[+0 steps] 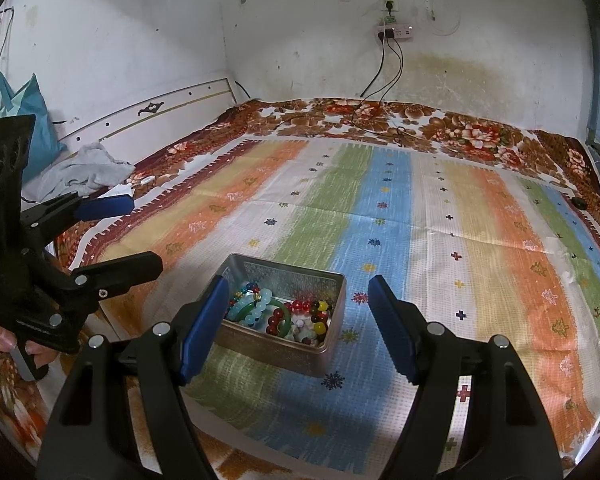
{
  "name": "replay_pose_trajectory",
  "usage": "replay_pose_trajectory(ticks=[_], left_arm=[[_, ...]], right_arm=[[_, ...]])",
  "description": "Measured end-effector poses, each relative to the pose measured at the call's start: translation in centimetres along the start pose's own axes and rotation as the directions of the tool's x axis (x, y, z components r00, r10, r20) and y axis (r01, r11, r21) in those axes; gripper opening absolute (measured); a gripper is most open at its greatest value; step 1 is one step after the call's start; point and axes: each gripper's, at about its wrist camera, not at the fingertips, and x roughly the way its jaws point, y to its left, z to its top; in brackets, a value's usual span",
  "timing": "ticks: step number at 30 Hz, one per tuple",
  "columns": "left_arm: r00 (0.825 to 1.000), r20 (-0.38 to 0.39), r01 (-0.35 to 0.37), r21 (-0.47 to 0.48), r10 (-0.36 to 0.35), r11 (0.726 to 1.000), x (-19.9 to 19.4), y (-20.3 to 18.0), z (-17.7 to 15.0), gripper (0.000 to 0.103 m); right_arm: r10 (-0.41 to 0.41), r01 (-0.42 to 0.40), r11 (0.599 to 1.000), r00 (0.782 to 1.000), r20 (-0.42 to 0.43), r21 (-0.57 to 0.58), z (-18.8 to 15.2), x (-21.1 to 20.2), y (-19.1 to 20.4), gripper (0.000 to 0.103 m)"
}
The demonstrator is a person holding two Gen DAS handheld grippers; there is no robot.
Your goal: Organize jewelry
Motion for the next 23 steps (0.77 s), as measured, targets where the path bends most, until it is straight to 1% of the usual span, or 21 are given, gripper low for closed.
replay_pose_trajectory(ticks=[16,23], left_arm=[[1.000,0.008,0.012,0.008,-0.012,1.000,-0.37,-0.26,0.15,0.097],[1.000,-0.001,0.021,0.016,-0.021,1.000,-0.30,-0.37,0.22,0.097]], right_arm=[[-0.002,0.002,1.000,1.000,-0.001,-0.003,-0.14,0.00,-0.15,0.072],[-0.002,0.002,1.000,1.000,-0.003,-0.003,-0.11,0.03,-0.07,0.072]])
